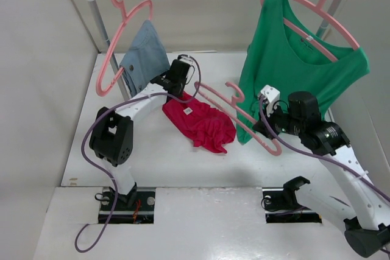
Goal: Place the t-shirt on the hanger
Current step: Place tshirt on hanger
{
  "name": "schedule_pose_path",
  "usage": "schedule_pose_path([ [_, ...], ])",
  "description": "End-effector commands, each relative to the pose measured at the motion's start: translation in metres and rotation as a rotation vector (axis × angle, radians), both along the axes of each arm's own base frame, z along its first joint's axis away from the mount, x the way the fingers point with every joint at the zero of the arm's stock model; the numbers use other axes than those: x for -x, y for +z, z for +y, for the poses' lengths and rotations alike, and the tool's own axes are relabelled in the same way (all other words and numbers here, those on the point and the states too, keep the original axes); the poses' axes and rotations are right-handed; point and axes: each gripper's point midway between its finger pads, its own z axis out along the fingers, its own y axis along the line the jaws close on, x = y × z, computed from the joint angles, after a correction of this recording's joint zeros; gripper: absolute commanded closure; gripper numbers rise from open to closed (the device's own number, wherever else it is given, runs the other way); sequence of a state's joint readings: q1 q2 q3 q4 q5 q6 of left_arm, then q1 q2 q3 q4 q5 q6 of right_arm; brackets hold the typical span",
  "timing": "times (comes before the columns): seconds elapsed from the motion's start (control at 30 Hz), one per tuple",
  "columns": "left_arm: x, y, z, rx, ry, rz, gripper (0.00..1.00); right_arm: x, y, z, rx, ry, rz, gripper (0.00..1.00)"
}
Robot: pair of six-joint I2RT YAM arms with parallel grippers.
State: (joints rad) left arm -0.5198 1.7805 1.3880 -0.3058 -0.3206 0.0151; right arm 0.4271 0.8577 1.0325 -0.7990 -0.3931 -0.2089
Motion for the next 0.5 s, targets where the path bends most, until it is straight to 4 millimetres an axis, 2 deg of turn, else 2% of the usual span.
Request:
schedule_pose_path([
  [0.0,0.000,0.007,-0.002,-0.005,-0.026,-0.004,1.00,0.009,0.001,-0.010,0.024,-0.051,0.015,1.00],
  [0.07,0.001,0.002,-0.001,-0.015,-0.026,0.013,1.00,0.010,0.010,-0.016,0.021,-0.084,-0.016,1.00],
  [0.13,-0.004,0.010,-0.010,0.015,-0.047,0.007,1.00,0.016,0.018,-0.011,-0.017,-0.049,-0.036,1.00],
  [0.2,-0.004,0.021,-0.022,0.040,-0.078,-0.001,1.00,0.020,0.018,-0.004,-0.046,-0.010,-0.037,1.00],
  [0.23,-0.004,0.025,-0.022,0.040,-0.078,0.000,1.00,0.021,0.017,-0.002,-0.060,-0.008,-0.024,1.00],
  [0.27,-0.005,0.036,-0.033,0.051,-0.111,-0.020,1.00,0.025,0.017,0.001,-0.075,0.006,-0.024,1.00],
  [0.37,0.007,0.040,-0.050,0.059,-0.171,-0.007,1.00,0.026,0.011,0.011,-0.099,0.022,-0.006,1.00],
  [0.4,0.008,0.048,-0.051,0.070,-0.177,-0.011,1.00,0.025,0.017,0.015,-0.122,0.025,-0.016,1.00],
  [0.47,0.014,0.047,-0.054,0.081,-0.201,0.020,1.00,0.025,0.014,0.018,-0.116,0.020,-0.018,1.00],
])
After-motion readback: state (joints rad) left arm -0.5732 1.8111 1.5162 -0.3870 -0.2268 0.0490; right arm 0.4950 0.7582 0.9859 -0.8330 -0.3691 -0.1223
